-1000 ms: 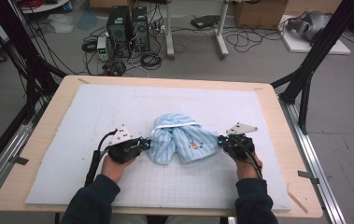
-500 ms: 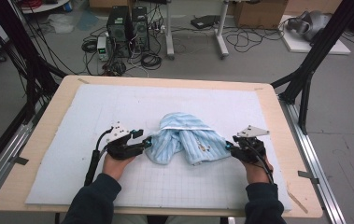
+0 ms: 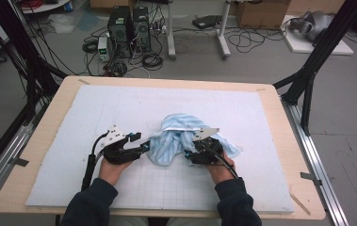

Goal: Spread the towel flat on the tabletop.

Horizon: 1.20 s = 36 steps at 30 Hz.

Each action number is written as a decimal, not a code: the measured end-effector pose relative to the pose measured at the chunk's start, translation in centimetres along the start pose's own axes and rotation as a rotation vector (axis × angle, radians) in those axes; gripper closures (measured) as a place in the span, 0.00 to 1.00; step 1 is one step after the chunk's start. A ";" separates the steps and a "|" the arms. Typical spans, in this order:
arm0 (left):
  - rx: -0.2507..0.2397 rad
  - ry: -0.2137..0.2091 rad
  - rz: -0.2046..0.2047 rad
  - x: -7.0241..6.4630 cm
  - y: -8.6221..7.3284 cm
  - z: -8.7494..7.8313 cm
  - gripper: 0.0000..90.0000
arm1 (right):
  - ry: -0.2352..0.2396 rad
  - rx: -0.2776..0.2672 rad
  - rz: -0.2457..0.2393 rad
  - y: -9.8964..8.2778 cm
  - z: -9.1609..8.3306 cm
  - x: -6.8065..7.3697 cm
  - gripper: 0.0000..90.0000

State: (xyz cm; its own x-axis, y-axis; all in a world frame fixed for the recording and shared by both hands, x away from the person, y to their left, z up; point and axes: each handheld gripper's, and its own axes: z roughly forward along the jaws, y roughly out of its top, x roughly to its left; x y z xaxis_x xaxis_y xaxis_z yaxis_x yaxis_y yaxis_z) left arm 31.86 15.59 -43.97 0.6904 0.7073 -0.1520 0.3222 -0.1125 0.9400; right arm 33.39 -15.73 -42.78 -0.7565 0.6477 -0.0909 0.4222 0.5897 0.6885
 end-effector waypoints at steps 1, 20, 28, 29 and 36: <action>0.002 -0.002 0.001 -0.1 0.0 0.0 0.50 | -0.015 0.016 -0.009 -0.1 0.1 -0.1 0.68; 0.195 -0.013 0.037 -0.9 -0.1 3.2 0.85 | 0.059 -0.011 -0.004 -2.6 -2.2 1.4 0.93; 0.163 0.025 -0.008 0.1 0.2 2.9 0.95 | 0.126 -0.030 -0.036 -3.6 -3.3 3.4 0.92; 0.160 0.026 -0.009 0.2 0.3 2.9 0.95 | 0.140 -0.032 -0.042 -3.7 -3.4 3.8 0.92; 0.147 0.054 -0.022 0.8 0.6 3.1 0.95 | 0.247 -0.033 -0.099 -3.3 -3.4 6.1 0.91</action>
State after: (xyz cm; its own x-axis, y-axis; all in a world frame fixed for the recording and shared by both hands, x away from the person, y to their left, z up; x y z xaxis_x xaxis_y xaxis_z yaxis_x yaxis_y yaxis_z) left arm 34.64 13.95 -44.47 0.6479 0.7465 -0.1516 0.4305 -0.1946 0.8814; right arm 25.63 -15.37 -43.14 -0.8940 0.4477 0.0163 0.3263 0.6257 0.7085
